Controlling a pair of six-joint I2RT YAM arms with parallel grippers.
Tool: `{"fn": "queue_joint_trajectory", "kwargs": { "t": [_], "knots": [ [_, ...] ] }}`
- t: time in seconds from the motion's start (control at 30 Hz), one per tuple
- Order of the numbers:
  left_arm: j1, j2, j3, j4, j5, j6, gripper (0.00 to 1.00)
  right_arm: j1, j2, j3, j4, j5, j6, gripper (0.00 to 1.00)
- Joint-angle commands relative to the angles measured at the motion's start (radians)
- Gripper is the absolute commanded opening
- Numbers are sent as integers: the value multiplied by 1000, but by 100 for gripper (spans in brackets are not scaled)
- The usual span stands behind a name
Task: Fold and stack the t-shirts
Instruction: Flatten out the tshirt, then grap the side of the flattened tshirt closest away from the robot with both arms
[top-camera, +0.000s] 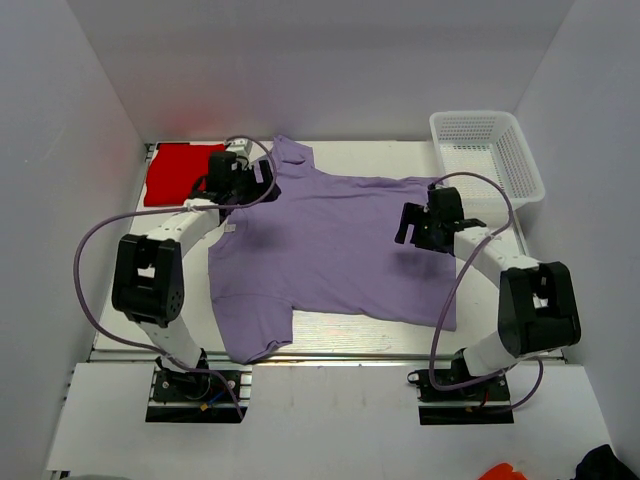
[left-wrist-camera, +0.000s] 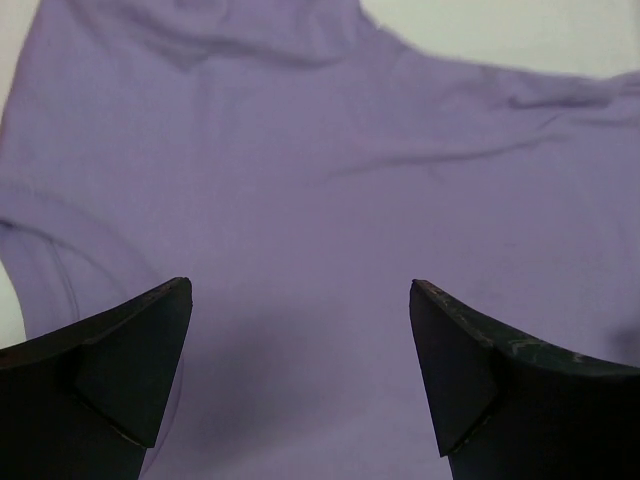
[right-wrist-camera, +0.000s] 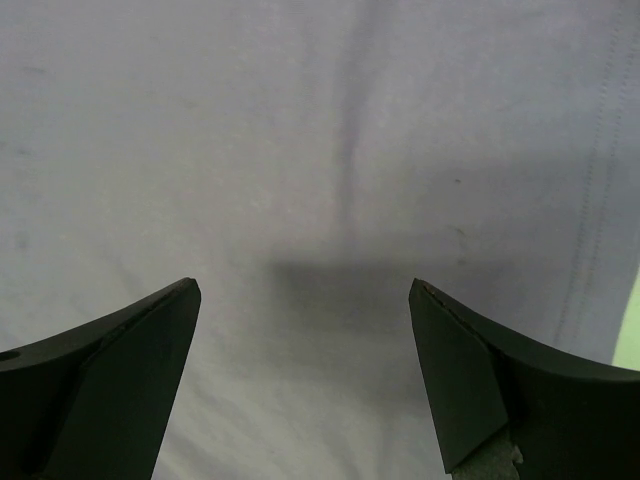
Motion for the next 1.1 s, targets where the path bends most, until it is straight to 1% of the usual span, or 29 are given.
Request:
{"fn": "queue_joint_trajectory", "kwargs": {
  "t": [0.0, 0.07, 0.13, 0.2, 0.3, 0.33, 0.37, 0.4, 0.43, 0.5, 0.57, 0.7, 0.83, 0.87, 0.93, 0.97, 1.03, 1.07],
  "knots": [
    [3, -26, -38, -44, -21, 19, 100, -2, 50, 73, -57, 73, -26, 91],
    [3, 6, -29, -53, -43, 29, 100, -1, 69, 99, -53, 82, -38, 91],
    [3, 43, -5, -53, -52, 29, 100, -4, 126, 145, -49, 90, -47, 91],
    [3, 113, 63, -108, -78, 29, 100, -2, 176, 176, -63, 94, -50, 91],
    [3, 199, 126, -108, -87, 29, 100, -8, 262, 251, -77, 88, -55, 91],
    [3, 224, 168, -108, -101, 38, 100, -4, 305, 280, -79, 90, -63, 91],
    [3, 250, 196, -125, -147, 39, 100, -5, 319, 303, -82, 90, -67, 91],
    [3, 312, 227, -168, -164, 39, 100, -7, 331, 316, -92, 94, -69, 91],
    [3, 345, 291, -192, -164, 48, 100, -8, 369, 330, -94, 94, -75, 91],
    [3, 406, 348, -231, -196, 48, 100, -11, 399, 382, -112, 99, -76, 91],
    [3, 478, 413, -269, -196, 48, 100, -16, 445, 431, -120, 100, -83, 91],
    [3, 575, 535, -329, -215, 37, 100, -42, 537, 512, -145, 88, -101, 91],
    [13, 658, 643, -381, -224, 8, 100, -65, 630, 642, -184, 42, -113, 91],
    [13, 675, 663, -381, -224, -3, 100, -66, 675, 708, -198, 35, -116, 91],
    [22, 719, 718, -381, -213, -17, 100, -76, 713, 745, -207, 5, -119, 91],
    [23, 736, 742, -390, -213, -17, 100, -82, 735, 797, -217, -7, -124, 91],
    [23, 791, 834, -406, -204, -17, 100, -82, 762, 828, -221, -10, -135, 91],
    [23, 808, 888, -406, -193, -17, 100, -97, 776, 871, -223, -10, -142, 91]
  ]
}}
